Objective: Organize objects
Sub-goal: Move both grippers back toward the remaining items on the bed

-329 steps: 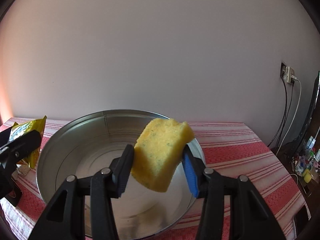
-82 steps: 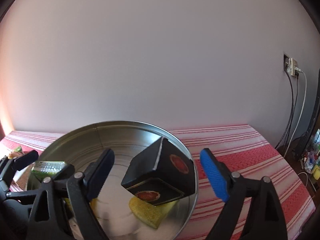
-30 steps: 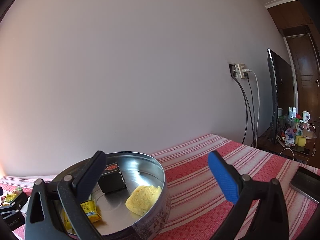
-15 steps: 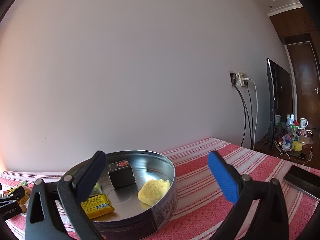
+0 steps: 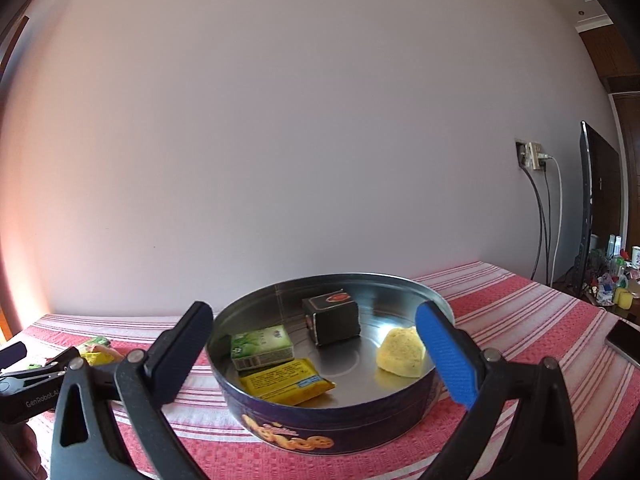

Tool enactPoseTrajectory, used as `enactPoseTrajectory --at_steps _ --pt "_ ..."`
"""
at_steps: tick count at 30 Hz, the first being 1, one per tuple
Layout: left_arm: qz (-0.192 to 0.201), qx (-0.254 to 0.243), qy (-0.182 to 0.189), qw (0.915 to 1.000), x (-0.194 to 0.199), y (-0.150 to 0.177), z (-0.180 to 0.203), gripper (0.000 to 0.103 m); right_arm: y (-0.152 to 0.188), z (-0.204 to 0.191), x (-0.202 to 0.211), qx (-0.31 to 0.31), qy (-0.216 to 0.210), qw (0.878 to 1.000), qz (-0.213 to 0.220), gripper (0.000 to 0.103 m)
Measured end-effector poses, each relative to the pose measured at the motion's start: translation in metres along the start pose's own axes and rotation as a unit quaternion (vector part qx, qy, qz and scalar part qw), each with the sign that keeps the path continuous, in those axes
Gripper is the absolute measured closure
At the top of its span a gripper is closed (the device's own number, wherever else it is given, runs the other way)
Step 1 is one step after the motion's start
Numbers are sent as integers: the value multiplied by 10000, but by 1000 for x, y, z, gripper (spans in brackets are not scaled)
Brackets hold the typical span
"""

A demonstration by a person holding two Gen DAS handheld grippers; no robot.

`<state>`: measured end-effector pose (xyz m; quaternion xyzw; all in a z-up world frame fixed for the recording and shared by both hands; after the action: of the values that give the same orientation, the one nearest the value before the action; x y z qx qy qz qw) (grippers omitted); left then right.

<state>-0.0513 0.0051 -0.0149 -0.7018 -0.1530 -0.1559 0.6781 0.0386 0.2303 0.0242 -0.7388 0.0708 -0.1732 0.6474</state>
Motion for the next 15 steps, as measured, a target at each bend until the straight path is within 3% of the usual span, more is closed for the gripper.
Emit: enactPoseTrajectory --at_steps 11,15 --pt "-245 383 -520 9976 -21 -2 -80 1 19 -82 -20 343 -728 9948 -618 0" --pt "-396 517 -748 9951 -31 -2 -108 1 27 -111 -33 542 -726 9913 -958 0"
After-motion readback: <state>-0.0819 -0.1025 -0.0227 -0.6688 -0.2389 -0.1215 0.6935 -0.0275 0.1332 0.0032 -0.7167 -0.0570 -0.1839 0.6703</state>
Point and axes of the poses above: each gripper's, at about its wrist camera, not at the fingertips, and x roughly against the way its jaws point, z to its right, y to its underside, the point moved 3 cm from there along -x, roughly the way its jaws point, and after that the axes turned 4 degrees about -y, right-handed, at the moved point
